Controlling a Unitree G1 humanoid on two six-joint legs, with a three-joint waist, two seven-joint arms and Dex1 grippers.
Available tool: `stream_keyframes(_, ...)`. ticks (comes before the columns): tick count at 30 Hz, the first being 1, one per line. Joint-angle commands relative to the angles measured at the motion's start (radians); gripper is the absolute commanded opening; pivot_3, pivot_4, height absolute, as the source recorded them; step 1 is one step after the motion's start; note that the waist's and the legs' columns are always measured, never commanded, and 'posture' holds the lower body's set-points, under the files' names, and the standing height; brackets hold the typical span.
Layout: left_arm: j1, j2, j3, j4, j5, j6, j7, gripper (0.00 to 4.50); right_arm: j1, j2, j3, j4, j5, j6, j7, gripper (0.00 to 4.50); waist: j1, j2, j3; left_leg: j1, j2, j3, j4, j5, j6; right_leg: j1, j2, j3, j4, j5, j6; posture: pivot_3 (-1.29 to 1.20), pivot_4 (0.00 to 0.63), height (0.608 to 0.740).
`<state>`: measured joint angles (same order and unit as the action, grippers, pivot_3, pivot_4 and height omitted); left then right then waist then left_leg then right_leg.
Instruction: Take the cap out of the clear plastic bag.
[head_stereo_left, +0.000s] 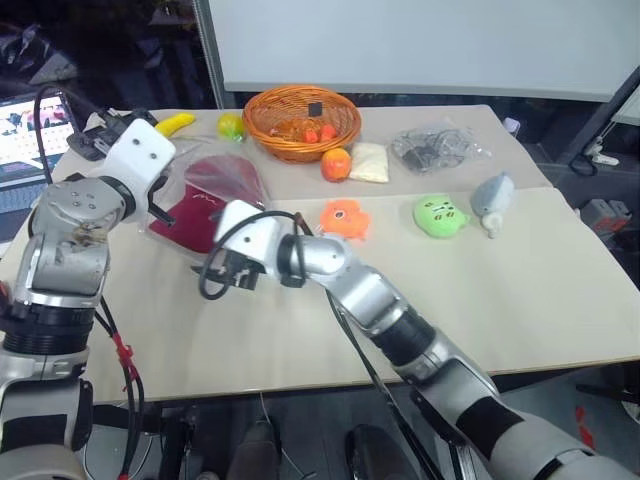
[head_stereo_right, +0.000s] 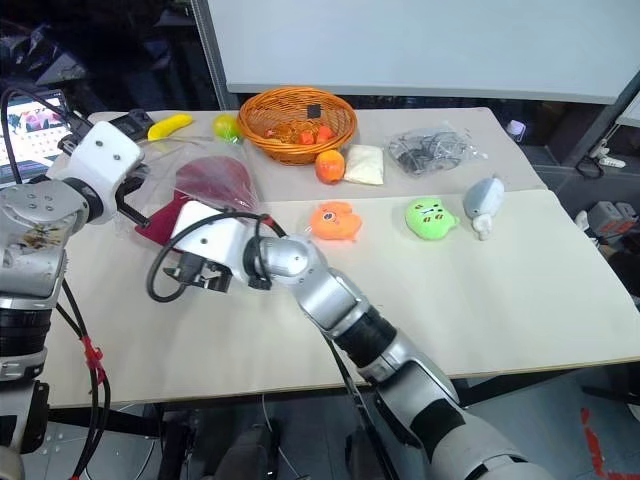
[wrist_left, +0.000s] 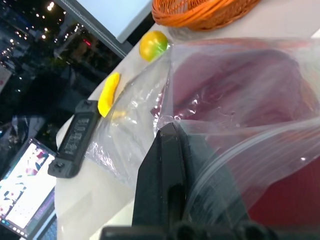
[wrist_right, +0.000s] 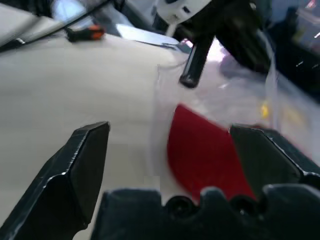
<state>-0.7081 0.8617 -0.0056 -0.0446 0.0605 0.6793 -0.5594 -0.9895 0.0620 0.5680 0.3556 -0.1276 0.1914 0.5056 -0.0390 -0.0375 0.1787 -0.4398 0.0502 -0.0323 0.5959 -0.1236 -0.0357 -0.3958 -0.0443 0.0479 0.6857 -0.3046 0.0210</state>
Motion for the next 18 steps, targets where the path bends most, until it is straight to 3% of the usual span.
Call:
stream_keyframes(1,-0.005,0.002,0.019,-0.048,0.005,0.01,0.002,0.07,-0.066,0.077,-0.011,0.2,-0.059,-0.139,-0.095,4.5,-0.001,-0.001,0.0,0.0,0.0,0.0,0.0,0.0,0.0,0.0,0.0,0.0,0.0,0.0,0.0,0.0,0.15,0.74)
stream_keyframes(9,0.03,0.009,0.015,-0.092,0.002,0.046,-0.019,0.07,-0.217,0.247,-0.062,0.64,-0.102,-0.255,-0.308,4.5,-0.005,-0.002,0.0,0.0,0.0,0.0,-0.002,0.0,-0.001,-0.002,0.0,0.0,0.0,0.0,-0.001,0.0,0.15,0.74)
stream_keyframes(18,0.018,0.01,0.001,-0.073,0.013,0.036,-0.029,0.07,-0.244,0.382,-0.119,0.7,-0.016,-0.284,-0.247,4.5,-0.009,-0.002,0.0,-0.003,0.0,0.0,-0.004,0.002,-0.003,-0.007,0.0,0.001,0.004,0.001,-0.001,0.0,0.15,0.74)
